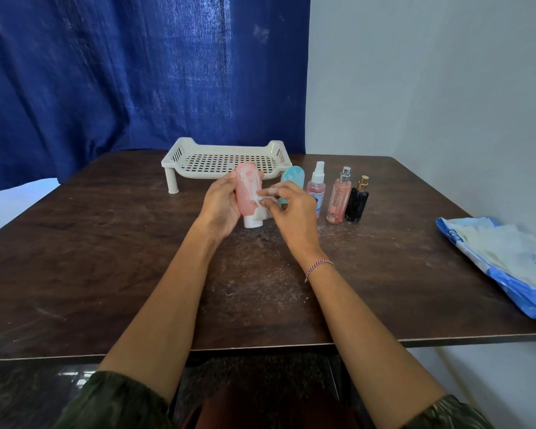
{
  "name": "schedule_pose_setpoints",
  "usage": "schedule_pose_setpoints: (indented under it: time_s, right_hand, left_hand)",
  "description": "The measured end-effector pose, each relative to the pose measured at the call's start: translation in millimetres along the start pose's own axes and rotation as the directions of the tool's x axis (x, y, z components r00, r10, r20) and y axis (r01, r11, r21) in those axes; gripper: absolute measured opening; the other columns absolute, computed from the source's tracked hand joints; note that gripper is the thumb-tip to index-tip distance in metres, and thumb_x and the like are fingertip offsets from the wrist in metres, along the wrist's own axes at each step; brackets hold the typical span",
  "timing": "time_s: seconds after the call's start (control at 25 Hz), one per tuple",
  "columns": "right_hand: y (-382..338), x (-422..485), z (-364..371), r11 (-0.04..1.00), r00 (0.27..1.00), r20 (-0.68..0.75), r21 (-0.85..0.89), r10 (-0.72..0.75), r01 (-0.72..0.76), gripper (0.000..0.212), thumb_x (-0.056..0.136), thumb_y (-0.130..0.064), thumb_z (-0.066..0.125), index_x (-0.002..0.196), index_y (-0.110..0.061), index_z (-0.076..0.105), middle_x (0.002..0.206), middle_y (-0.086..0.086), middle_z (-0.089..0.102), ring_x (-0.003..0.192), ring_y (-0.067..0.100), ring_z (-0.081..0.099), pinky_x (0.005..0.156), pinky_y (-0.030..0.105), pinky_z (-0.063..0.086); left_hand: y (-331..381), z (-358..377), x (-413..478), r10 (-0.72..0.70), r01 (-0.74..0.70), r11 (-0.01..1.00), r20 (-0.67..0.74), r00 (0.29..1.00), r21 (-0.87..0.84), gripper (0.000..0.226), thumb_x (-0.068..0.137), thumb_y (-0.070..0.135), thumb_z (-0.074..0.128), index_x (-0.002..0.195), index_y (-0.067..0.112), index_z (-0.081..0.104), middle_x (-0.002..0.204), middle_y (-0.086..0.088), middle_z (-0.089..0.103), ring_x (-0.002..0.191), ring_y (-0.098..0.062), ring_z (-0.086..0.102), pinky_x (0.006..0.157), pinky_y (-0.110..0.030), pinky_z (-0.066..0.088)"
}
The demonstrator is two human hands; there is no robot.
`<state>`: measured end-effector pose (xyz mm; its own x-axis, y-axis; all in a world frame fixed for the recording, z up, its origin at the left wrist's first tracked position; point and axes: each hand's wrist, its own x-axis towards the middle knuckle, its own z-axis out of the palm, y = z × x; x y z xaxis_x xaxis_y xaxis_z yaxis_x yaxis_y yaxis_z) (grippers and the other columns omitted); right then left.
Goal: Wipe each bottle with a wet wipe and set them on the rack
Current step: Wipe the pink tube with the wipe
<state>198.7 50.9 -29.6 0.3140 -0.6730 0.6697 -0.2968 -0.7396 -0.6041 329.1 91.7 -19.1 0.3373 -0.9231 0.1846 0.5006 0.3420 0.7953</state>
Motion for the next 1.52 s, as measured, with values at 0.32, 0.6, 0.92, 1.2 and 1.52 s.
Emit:
schedule_pose_setpoints:
  time_s: [0.32,0.6,0.92,1.2,1.52]
  right_hand:
    - [0.0,0.7,-2.0,1.0,1.0,0.011,0.012,-0.014,0.014,0.02,0.079,-0.006,0.07,0.098,-0.01,0.072,0.1,0.004,0.068,0.087,-0.001,0.052,0.079,-0.006,0.035]
    - [-2.6,0.8,-2.2,0.999,0.999,-0.027,0.007,-0.042,0.042,0.019,0.08,-0.006,0.069,0.098,-0.008,0.072,0.104,0.004,0.067,0.094,0.001,0.053,0.083,-0.002,0.037]
    - [-1.8,-1.1,-7.0,0.989,0.997,-0.007,-0.12,-0.083,0.081,0.017,0.079,-0.013,0.071,0.096,-0.011,0.073,0.098,0.001,0.069,0.09,0.009,0.062,0.083,0.012,0.045]
    - [-6.5,-1.6,-2.9,0.992,0.993,-0.004,-0.039,-0.118,0.118,0.017,0.079,-0.009,0.071,0.095,-0.009,0.073,0.1,0.004,0.066,0.096,0.009,0.058,0.086,0.017,0.048]
    - [-3.4,0.0,-2.4,0.999,0.998,0.032,0.015,-0.05,0.05,0.019,0.078,-0.01,0.072,0.096,-0.009,0.073,0.098,0.002,0.064,0.087,0.0,0.052,0.078,-0.002,0.039]
  left_hand:
    - [1.0,-2.0,1.1,0.004,-0.004,1.0,-0.013,1.0,-0.012,0.035,0.103,0.013,0.027,0.131,-0.003,0.042,0.118,-0.017,0.061,0.111,-0.023,0.059,0.092,-0.036,0.051]
    - [-2.5,0.2,0.8,-0.057,0.056,0.998,0.041,0.998,0.014,0.041,0.103,0.014,0.027,0.137,-0.007,0.038,0.125,-0.023,0.056,0.11,-0.026,0.059,0.094,-0.036,0.051]
    - [-1.4,-2.5,3.9,-0.053,0.053,0.999,0.006,0.999,-0.003,0.041,0.103,0.013,0.028,0.139,-0.005,0.035,0.135,-0.025,0.05,0.116,-0.027,0.055,0.1,-0.039,0.046]
    - [-5.2,1.1,1.5,-0.079,0.078,0.997,0.07,0.994,0.026,0.04,0.103,0.011,0.026,0.137,-0.007,0.038,0.118,-0.02,0.059,0.103,-0.022,0.062,0.086,-0.032,0.056]
    - [-2.9,-0.7,4.1,-0.088,0.088,0.996,0.027,0.996,0.0,0.041,0.103,0.012,0.028,0.14,-0.004,0.036,0.137,-0.025,0.048,0.119,-0.029,0.054,0.092,-0.037,0.051]
